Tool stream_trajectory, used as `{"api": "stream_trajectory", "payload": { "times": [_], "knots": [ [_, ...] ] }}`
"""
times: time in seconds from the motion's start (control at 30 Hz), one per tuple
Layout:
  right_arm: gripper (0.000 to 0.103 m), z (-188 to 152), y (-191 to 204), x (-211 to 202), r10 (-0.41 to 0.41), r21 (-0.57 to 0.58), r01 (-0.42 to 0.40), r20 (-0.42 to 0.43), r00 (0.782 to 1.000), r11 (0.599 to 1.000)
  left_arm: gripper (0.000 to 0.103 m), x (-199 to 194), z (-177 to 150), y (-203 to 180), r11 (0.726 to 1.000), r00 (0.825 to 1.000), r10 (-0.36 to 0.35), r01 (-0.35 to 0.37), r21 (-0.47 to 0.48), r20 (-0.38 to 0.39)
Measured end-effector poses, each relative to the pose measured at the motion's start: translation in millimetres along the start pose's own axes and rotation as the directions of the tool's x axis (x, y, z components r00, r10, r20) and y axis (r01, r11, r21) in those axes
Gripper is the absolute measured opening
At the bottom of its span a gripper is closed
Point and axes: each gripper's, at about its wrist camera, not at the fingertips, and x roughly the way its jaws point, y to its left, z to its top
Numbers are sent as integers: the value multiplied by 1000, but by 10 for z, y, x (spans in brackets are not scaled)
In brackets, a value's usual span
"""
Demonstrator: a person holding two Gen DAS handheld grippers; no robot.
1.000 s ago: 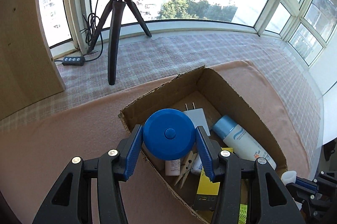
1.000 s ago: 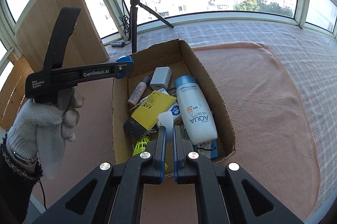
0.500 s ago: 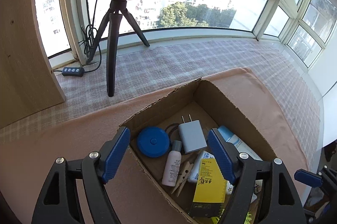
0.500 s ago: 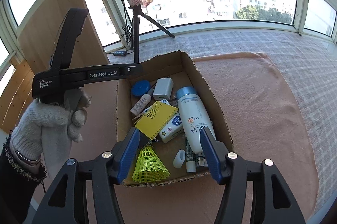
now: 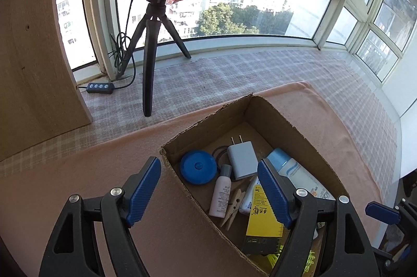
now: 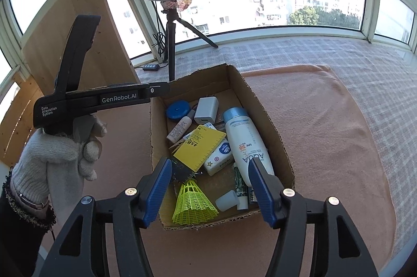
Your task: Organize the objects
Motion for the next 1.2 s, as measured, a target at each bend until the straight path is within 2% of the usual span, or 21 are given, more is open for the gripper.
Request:
{"api": "stream_trajectory", "payload": {
  "times": [0.3,0.6,0.9,1.2],
  "knots": [
    [59,-48,200,-105,-8,3,8,20,1000,1000,79,-481,-217,147,1000,999,15,-15,19,30],
    [60,-134,607,-244,-3,-18,4,49,999,1000,80,-1083,-530,407,999,997,31,-32,15,67],
    [62,-331,1154,-363,35,-46,-31,69,997,998,82,-1734,-1046,820,998,994,63,-62,-18,93],
    [64,-635,1698,-380,74,-86,-69,48,996,994,83,-2302,-1644,1286,994,990,94,-87,-70,103]
  ]
}}
